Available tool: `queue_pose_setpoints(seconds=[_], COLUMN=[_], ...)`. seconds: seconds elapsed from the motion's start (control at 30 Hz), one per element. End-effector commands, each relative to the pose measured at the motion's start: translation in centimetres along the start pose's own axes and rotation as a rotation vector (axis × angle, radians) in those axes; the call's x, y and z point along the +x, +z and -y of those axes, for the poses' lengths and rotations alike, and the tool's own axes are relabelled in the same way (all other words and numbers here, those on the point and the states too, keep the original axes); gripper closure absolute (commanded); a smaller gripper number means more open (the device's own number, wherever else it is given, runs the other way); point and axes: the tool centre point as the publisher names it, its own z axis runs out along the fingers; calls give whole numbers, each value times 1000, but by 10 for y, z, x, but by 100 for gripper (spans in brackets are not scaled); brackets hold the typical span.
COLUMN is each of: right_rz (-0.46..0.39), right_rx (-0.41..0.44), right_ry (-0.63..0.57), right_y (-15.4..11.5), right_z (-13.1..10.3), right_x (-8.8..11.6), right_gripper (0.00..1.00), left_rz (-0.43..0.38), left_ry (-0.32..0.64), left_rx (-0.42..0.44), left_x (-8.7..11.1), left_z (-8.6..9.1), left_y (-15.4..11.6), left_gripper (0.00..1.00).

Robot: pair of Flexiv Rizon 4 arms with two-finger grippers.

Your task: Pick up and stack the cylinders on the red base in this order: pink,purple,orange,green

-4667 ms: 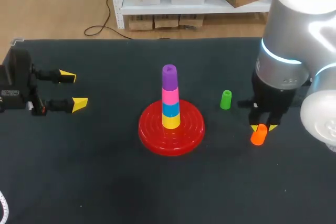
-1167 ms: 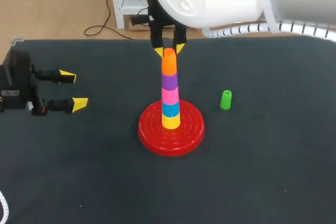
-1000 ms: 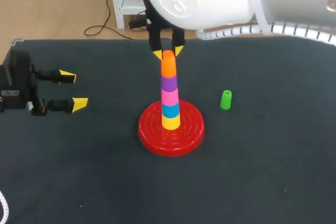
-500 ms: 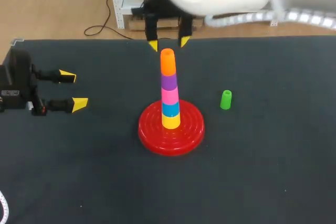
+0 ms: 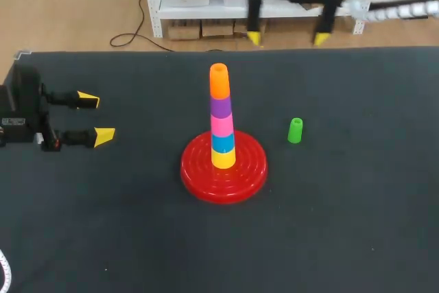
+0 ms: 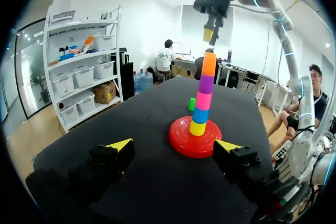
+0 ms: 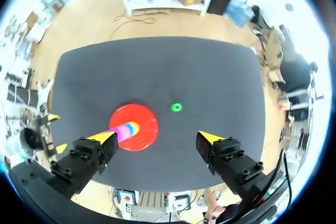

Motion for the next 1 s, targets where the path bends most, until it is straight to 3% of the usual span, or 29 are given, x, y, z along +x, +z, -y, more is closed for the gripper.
queue_pose_setpoints(seconds=[0.03, 0.17, 0.4, 0.57, 1.0], right_rz=[42, -1, -47, -86, -115], right_rx=[-31, -2, 69, 109, 125], right_ry=[39, 74, 91, 94, 87], right_y=[30, 57, 102, 132, 180], right_z=[40, 62, 79, 80, 66], right_x=[2, 7, 17, 18, 7], right_gripper=[0, 0, 0, 0, 0], left_rz=[9, 9, 9, 9, 9], left_ry=[4, 4, 4, 4, 4], left_rx=[-6, -6, -6, -6, -6], left_x=[2, 2, 2, 2, 2], left_z=[0, 0, 0, 0, 0], left_y=[2, 2, 2, 2, 2], left_gripper=[0, 0, 0, 0, 0])
